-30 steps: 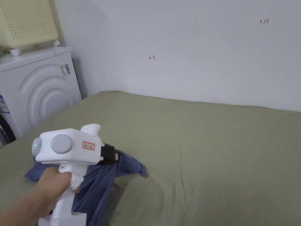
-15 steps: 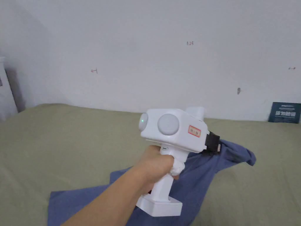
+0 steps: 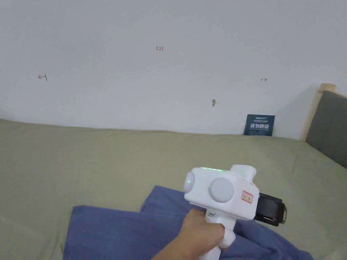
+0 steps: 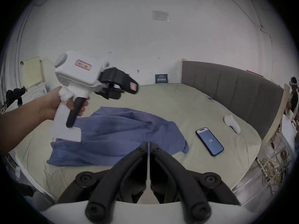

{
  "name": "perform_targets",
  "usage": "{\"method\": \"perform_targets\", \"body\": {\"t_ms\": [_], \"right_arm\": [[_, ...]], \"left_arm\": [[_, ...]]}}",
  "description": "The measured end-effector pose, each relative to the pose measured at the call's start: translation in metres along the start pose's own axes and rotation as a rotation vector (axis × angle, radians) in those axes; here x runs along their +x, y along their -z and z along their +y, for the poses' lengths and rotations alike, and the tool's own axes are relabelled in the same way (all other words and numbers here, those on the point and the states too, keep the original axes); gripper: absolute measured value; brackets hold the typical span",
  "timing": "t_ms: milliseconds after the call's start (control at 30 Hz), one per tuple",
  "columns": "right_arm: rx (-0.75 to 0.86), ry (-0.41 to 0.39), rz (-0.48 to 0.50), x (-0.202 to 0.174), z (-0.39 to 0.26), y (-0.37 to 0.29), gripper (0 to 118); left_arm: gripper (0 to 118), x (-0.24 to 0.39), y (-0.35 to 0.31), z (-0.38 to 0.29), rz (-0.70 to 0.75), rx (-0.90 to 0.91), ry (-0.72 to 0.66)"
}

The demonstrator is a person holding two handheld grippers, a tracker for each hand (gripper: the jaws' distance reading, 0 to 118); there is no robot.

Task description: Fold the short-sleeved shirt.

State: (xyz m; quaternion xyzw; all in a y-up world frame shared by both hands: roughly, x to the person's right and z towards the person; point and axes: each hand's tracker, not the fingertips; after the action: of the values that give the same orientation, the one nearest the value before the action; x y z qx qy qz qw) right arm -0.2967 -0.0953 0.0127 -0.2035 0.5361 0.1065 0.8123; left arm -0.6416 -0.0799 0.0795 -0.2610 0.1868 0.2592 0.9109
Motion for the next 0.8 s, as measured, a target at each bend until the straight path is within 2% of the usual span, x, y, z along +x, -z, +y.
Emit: {"method": "perform_targets", "body": {"t_ms": [100,233,367,467,500,533,567,600,667,800], "right_arm": [[0.017,-0.021,0.011,-0.009,0.007,0.001,3],[0.043,-0.065,0.09,-0.027,0.019,0.013,3],[0.08,-0.127,0.202,-0.048,0.033,0.03,3],[0.084,-0.136,0.266,-0.06,0.045,0.042,3],[0.089,-0.14,0.263,-0.064,0.048,0.045,3],[0.096,-0.155,0.27,-0.067,0.051,0.047,3],[0.1,-0.175,0.275,-0.07,0.053,0.05,3],[0.101,-0.193,0.272,-0.073,0.055,0.051,3],[0.102,-0.203,0.269,-0.075,0.057,0.053,3],[0.093,-0.19,0.271,-0.071,0.054,0.057,3]], "left_arm": [[107,-0.031,-0.072,0.006,0.121,0.113,0.047],[106,-0.086,-0.184,-0.019,0.33,0.237,-0.038],[105,-0.112,-0.293,-0.083,0.591,0.41,-0.146],[101,-0.1,-0.35,-0.146,0.783,0.512,-0.185],[91,-0.094,-0.364,-0.167,0.841,0.545,-0.194],[74,-0.088,-0.375,-0.186,0.865,0.56,-0.188],[39,-0.077,-0.382,-0.204,0.908,0.581,-0.195],[12,-0.07,-0.387,-0.221,0.964,0.594,-0.218],[7,-0.057,-0.392,-0.248,1.025,0.635,-0.259],[0,-0.043,-0.382,-0.275,0.998,0.577,-0.311]]}}
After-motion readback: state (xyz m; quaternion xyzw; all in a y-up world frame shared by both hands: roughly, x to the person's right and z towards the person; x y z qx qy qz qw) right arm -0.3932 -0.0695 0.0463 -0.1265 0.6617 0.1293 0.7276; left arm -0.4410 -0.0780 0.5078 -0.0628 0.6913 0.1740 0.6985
